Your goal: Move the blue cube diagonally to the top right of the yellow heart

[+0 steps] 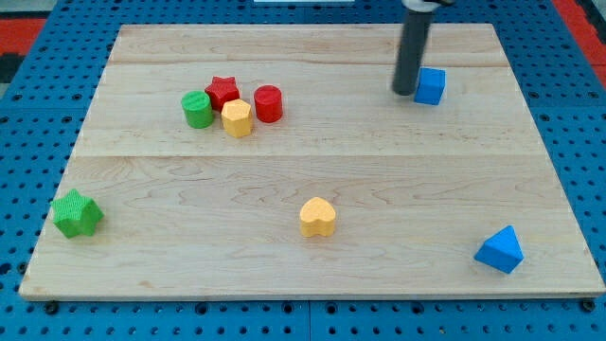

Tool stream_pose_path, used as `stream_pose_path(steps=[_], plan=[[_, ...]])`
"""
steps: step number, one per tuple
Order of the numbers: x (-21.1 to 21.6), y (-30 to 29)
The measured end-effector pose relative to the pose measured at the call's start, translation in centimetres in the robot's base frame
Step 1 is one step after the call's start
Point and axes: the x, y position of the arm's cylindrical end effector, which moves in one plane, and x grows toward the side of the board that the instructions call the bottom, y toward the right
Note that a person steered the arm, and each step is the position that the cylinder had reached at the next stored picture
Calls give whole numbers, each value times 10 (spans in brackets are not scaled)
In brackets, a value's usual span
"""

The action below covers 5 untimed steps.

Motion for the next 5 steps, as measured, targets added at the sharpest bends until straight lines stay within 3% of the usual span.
stream_pose_path(steps=[2,3,4,5], plan=[[-63,10],[-47,83],[2,33],[2,-61]])
